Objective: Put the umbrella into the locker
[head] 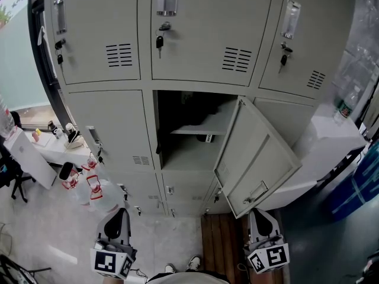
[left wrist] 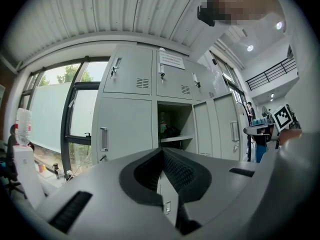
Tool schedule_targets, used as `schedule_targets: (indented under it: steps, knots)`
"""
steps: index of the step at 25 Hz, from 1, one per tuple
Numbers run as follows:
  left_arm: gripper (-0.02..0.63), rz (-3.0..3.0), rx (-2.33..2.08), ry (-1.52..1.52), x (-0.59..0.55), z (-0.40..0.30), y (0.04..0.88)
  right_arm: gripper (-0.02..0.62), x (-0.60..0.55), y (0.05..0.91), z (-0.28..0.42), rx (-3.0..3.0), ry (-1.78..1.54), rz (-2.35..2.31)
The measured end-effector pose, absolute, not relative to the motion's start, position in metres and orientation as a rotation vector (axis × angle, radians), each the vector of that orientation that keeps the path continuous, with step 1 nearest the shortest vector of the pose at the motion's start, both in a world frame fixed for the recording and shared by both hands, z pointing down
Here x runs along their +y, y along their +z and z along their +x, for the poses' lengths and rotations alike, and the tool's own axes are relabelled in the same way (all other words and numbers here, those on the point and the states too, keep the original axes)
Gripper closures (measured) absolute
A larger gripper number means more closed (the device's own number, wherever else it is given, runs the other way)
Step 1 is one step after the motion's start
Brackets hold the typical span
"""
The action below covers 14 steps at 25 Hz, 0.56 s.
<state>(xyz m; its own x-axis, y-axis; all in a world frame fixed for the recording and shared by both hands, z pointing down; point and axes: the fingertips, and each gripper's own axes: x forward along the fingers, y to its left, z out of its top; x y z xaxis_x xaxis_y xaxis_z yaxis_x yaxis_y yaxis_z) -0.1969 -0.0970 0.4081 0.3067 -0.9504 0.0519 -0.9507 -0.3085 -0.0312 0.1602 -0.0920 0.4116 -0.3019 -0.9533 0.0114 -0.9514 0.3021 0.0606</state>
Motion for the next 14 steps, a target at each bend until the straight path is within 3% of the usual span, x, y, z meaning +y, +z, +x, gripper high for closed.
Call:
schedule_targets:
  steps: [14]
  knots:
    - [0.584,2.527,-1.848,0.062,-0.101,-0.201,0.411,0.578,-0.098,0.409,0.148,-2.515,-0.086,1.793]
